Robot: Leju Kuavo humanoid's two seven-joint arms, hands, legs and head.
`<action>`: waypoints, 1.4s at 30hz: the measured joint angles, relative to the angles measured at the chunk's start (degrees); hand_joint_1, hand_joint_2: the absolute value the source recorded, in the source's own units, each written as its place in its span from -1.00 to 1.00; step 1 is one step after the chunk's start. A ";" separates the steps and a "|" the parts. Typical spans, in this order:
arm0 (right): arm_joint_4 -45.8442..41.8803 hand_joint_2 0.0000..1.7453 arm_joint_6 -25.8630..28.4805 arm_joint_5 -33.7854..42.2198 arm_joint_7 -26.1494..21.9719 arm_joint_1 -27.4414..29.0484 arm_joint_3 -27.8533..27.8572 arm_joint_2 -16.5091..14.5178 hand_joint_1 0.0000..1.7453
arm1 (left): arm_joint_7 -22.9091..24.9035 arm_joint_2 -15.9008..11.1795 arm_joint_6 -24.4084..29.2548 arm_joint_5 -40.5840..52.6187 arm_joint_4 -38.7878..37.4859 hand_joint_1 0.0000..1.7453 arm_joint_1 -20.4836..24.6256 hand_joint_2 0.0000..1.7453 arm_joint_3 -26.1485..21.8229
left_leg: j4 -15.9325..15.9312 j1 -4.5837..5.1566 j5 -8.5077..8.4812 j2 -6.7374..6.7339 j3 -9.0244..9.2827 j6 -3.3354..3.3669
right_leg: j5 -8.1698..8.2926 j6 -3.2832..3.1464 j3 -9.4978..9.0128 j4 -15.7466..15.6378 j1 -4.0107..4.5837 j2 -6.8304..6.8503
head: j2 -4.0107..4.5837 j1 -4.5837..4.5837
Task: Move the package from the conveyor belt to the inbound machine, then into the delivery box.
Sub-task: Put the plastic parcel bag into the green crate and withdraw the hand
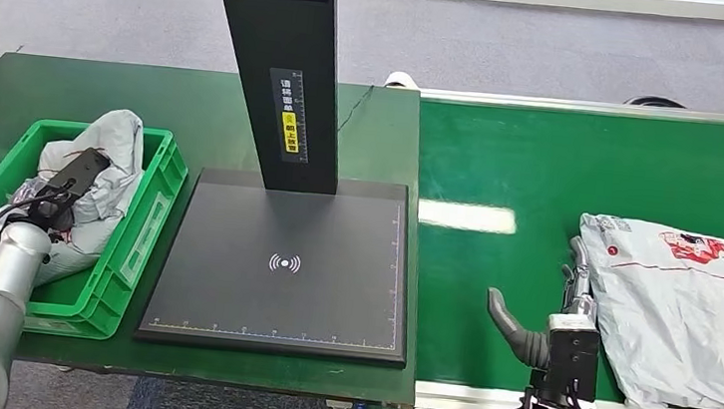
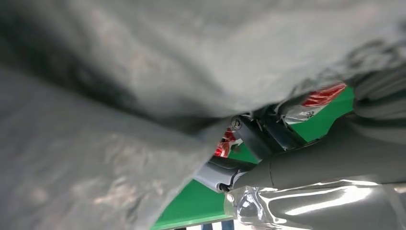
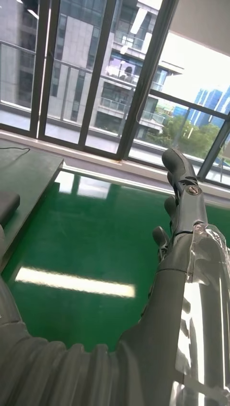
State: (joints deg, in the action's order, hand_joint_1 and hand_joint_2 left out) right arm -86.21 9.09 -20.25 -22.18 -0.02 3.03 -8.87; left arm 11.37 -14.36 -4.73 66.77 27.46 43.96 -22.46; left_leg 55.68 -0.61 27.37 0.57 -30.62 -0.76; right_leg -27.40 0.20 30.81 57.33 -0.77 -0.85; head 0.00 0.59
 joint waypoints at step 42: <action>-0.86 1.00 2.32 2.80 -0.93 2.23 -3.29 1.20 -1.00 | -32.23 10.30 43.82 -16.56 33.73 -1.00 -17.88 1.00 -5.25 | 0.07 -0.04 -0.02 -0.06 -1.03 0.00 | 0.05 -0.01 1.14 0.01 0.03 -0.03 | 0.00 -0.02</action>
State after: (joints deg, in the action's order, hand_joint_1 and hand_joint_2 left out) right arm -87.08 11.40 -17.44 -23.11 2.20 -0.26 -7.67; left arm -20.86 -4.06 39.10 50.21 61.19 26.08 -27.71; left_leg 55.75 -0.64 27.35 0.51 -31.65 -0.76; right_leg -27.35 0.19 31.95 57.34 -0.74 -0.88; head 0.00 0.57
